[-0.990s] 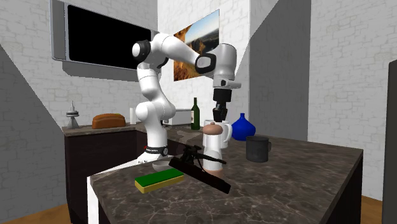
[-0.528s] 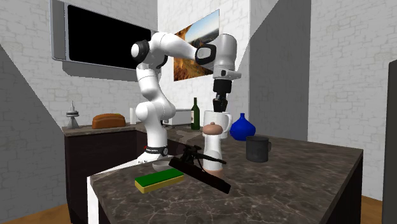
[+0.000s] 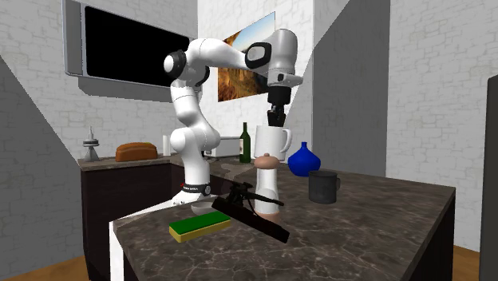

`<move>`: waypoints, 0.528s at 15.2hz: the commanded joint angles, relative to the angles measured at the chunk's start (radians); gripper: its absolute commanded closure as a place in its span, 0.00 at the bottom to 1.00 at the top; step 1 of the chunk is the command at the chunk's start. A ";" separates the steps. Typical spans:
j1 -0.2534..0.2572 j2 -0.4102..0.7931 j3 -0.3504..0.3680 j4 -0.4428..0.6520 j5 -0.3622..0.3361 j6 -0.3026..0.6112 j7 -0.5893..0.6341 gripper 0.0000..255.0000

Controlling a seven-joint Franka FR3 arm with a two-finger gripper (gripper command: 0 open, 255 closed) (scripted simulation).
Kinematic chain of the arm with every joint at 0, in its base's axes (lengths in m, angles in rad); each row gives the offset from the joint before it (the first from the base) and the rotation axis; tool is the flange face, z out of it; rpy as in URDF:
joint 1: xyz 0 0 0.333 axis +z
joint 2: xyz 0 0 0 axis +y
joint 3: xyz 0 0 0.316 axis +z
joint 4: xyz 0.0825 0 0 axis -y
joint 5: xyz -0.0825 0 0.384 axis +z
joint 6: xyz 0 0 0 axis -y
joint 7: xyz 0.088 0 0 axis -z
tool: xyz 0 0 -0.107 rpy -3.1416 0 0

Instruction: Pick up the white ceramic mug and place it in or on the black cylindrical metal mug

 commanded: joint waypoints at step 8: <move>0.059 0.155 0.096 0.189 0.045 -0.039 0.136 1.00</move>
